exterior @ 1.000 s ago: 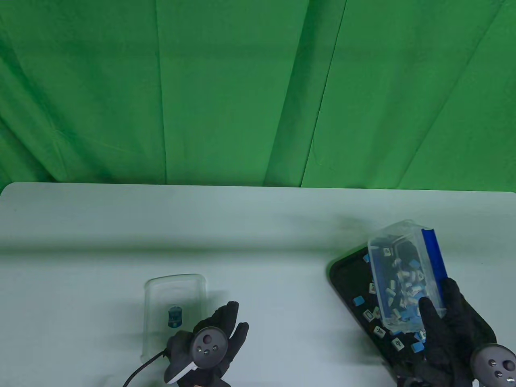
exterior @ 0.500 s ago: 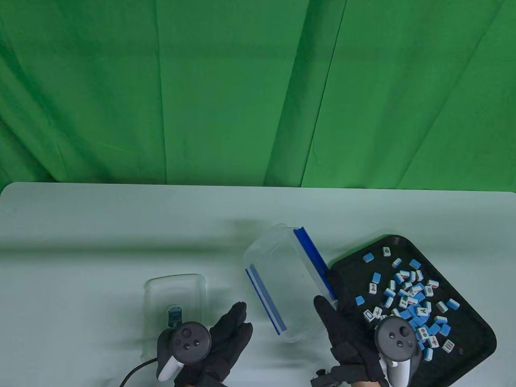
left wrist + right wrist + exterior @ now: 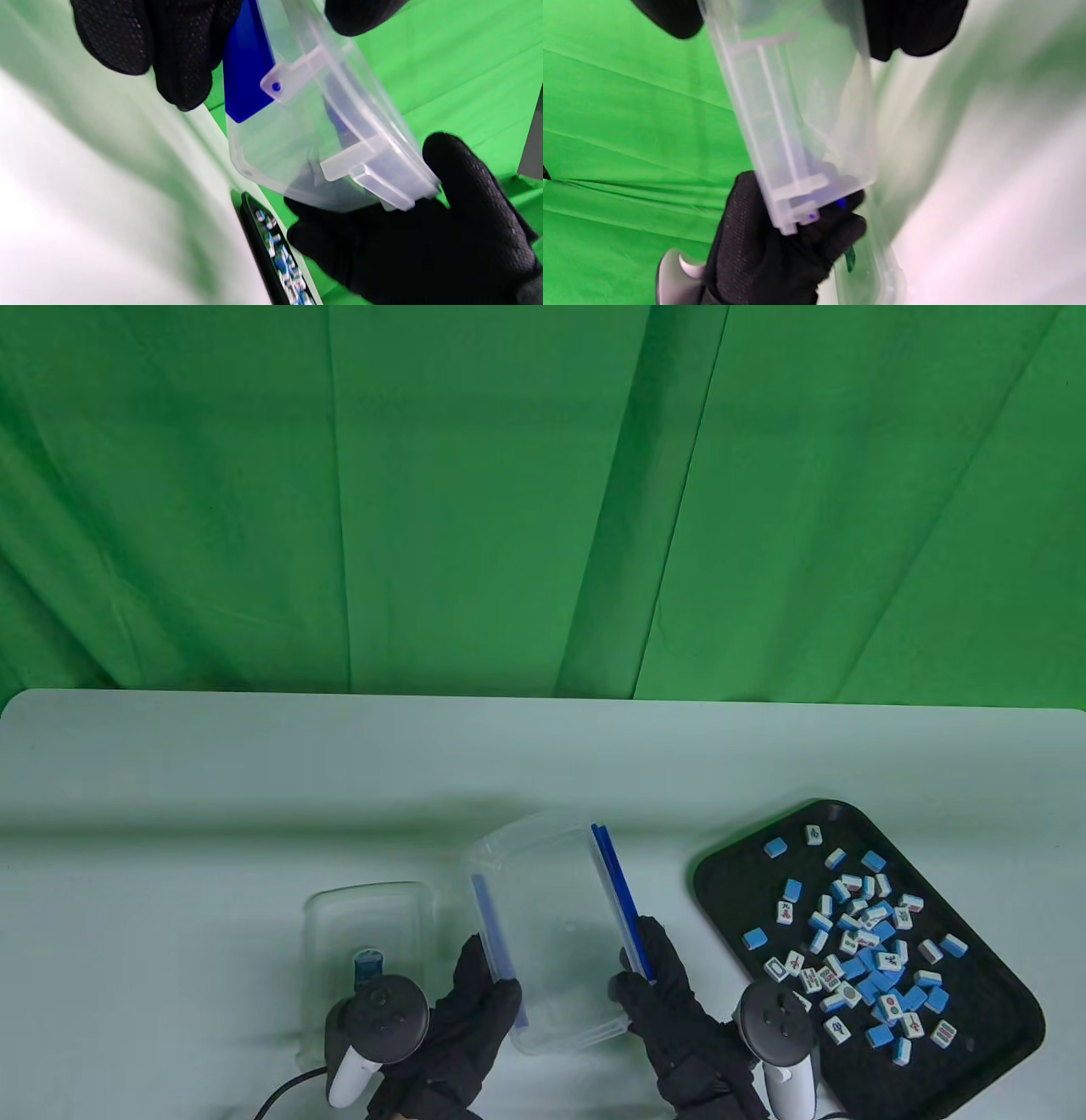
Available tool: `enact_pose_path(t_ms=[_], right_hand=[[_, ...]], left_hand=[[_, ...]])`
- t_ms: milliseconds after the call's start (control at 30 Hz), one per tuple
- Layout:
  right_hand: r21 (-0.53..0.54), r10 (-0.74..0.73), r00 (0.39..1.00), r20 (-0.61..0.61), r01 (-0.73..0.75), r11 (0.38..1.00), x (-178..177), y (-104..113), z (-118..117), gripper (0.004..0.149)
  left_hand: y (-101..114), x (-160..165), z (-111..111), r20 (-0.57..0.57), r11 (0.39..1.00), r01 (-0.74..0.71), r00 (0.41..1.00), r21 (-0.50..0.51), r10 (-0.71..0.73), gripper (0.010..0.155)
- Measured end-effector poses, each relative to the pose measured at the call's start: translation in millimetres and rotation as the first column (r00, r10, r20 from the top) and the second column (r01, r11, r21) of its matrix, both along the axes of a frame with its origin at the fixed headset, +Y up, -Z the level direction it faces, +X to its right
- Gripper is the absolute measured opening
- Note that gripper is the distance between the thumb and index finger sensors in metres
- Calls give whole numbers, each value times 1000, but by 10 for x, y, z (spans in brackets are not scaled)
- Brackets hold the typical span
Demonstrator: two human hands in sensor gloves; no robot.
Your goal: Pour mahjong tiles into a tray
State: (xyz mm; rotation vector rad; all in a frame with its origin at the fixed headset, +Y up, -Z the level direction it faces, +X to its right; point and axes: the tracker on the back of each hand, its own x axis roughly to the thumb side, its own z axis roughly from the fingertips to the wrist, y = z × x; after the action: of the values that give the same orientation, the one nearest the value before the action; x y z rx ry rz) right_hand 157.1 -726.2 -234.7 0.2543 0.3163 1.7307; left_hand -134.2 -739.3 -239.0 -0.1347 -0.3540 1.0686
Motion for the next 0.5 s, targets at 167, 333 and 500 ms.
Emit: enact_pose_path(t_ms=[167,333,500], right_hand=[[-9,9,1000,8,-9,1000,34,-40,-9,73],[51,139,987,75,-143,988,60,-3,-11,73],[74,293,951,99,-301,951,72,-23,-42,71]], left_hand=[[12,-22,-2,-29,1000,-1,1000,0,1,71],[-17,-39,-22,-42,999,39,998,-10,-40,69],[-28,-5,-20,-39,993,122,992,-7,-122,69]])
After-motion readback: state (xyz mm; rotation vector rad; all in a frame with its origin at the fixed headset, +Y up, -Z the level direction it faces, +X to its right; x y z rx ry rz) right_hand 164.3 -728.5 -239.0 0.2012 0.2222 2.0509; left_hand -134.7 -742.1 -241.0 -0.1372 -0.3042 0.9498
